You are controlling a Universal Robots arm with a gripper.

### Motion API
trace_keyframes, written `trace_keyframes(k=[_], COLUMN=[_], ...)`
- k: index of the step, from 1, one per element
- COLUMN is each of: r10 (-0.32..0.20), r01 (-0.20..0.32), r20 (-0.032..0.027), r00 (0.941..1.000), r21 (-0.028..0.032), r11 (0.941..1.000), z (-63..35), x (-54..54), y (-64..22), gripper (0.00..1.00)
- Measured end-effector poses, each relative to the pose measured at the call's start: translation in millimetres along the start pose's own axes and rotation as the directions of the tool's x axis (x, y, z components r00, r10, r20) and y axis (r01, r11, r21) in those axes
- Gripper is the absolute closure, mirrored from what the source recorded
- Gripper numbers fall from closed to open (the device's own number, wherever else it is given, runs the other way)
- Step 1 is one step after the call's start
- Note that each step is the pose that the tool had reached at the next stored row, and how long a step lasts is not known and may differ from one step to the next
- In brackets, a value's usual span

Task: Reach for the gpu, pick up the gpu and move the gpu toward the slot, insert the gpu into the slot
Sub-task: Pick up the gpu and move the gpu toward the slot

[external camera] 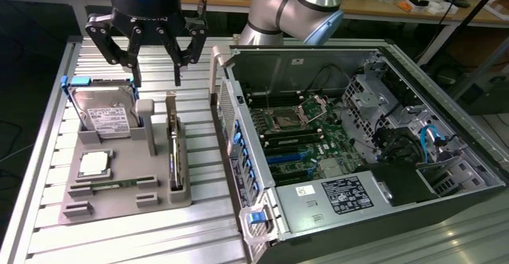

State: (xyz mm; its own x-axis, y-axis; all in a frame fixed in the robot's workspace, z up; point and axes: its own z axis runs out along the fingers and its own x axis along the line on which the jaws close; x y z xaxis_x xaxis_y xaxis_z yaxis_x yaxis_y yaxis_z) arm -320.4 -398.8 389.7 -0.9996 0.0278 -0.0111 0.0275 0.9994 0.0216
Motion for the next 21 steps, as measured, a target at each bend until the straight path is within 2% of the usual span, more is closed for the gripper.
trace_keyframes(k=[4,21], r10=[0.000,0.000], r01=[0.000,0.000], r20=[-0.0031,-0.0035], r00=[1.0000,1.0000], r21=[0.0011,0.0011], r11=[1.0000,1.0000], z=[7.9,41.9], x=[0.1,0.4], y=[-0.4,-2.8], gripper=[0.40,0.40])
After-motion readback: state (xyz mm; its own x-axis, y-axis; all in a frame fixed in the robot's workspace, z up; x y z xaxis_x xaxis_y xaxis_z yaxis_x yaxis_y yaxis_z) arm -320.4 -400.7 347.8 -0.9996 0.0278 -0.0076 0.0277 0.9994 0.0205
